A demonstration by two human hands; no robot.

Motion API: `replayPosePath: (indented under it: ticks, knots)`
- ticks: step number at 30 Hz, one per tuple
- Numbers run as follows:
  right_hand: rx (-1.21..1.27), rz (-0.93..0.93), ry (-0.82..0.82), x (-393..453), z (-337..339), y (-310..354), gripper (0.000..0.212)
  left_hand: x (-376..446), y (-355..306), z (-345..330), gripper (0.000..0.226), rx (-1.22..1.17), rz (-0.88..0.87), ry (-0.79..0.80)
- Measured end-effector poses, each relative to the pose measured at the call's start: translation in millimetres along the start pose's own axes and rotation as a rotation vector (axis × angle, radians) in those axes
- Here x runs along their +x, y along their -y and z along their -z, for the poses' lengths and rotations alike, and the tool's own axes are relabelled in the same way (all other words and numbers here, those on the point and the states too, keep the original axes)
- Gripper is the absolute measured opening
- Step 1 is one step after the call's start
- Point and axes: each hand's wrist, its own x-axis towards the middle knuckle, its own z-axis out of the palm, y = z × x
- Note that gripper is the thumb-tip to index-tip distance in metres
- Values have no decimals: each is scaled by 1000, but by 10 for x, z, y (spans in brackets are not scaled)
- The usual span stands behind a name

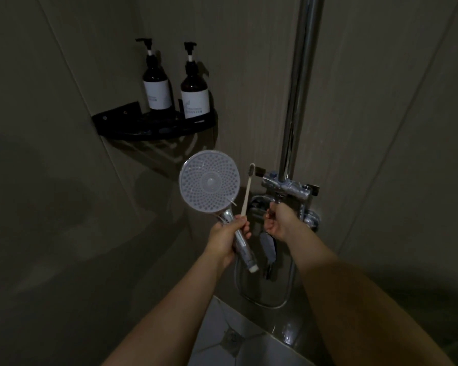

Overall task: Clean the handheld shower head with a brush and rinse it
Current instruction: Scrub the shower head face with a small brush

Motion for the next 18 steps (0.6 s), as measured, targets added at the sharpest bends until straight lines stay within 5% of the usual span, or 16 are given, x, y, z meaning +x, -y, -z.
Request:
replayPosePath:
  ticks: [4, 9, 18]
  knots:
    - [-1, 6, -122, -77, -140, 31, 16, 26, 5, 20, 10, -6, 2, -21]
    - [-497, 311, -471, -196, -224, -102, 43, -1, 4, 30, 10, -8, 12, -33]
    - [-575, 321, -506, -210, -268, -150, 41, 36, -59, 114, 13, -13, -5, -55]
